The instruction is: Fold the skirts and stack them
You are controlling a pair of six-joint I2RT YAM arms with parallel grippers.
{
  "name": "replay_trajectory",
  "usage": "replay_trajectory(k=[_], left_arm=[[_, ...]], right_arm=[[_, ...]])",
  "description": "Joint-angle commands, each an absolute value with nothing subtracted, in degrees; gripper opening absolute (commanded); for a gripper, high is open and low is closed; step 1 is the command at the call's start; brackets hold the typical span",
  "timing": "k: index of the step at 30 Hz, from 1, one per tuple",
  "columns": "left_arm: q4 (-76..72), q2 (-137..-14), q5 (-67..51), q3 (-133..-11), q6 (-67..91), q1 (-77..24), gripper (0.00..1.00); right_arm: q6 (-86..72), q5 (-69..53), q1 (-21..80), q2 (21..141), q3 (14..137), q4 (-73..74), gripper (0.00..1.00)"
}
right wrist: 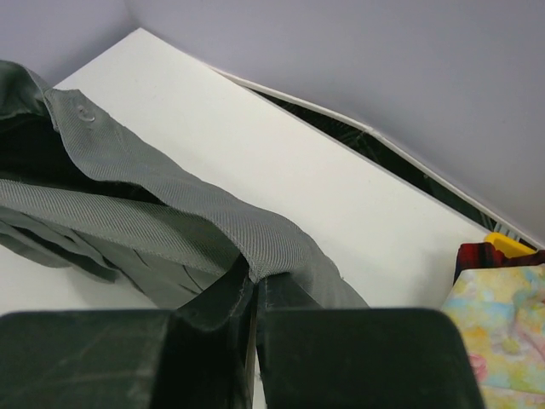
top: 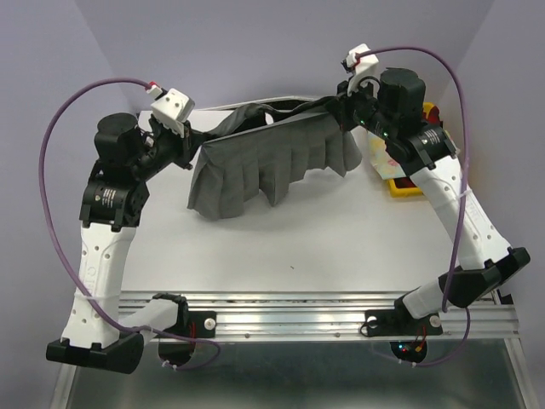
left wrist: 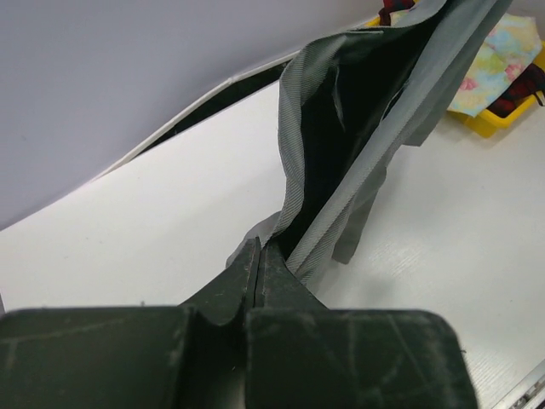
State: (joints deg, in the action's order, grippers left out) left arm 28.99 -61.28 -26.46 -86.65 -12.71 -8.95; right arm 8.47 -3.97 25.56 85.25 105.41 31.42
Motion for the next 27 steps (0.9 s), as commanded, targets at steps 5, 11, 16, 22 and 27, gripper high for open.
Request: replay_trajectory(k=[5, 11, 16, 22, 27], left_arm=[[33.22, -67.55, -12.66, -88.41, -16.0, -5.27, 0.0], [30.59, -81.37, -12.92, -99.19, -14.68, -4.84, 0.0], [32.77, -97.09, -11.34, -124.71, -15.47, -2.65, 0.0], [32.8, -104.25, -10.9, -143.37, -20.03, -0.53, 0.0], [21.64, -85.75, -13.0, -111.51, -29.78, -0.44, 0.0]], right_arm=[[14.68, 16.7, 19.6, 88.84, 105.02, 26.81, 0.01], [13.45, 17.23, 19.6, 105.07, 120.18, 26.45, 0.01], [10.03, 17.93, 18.54, 116.96, 139.27, 26.46, 0.01], [5.8, 13.47, 17.84, 116.83, 145.15, 19.72, 0.01], [7.64, 6.33, 17.31, 102.76, 118.09, 9.59, 0.01]])
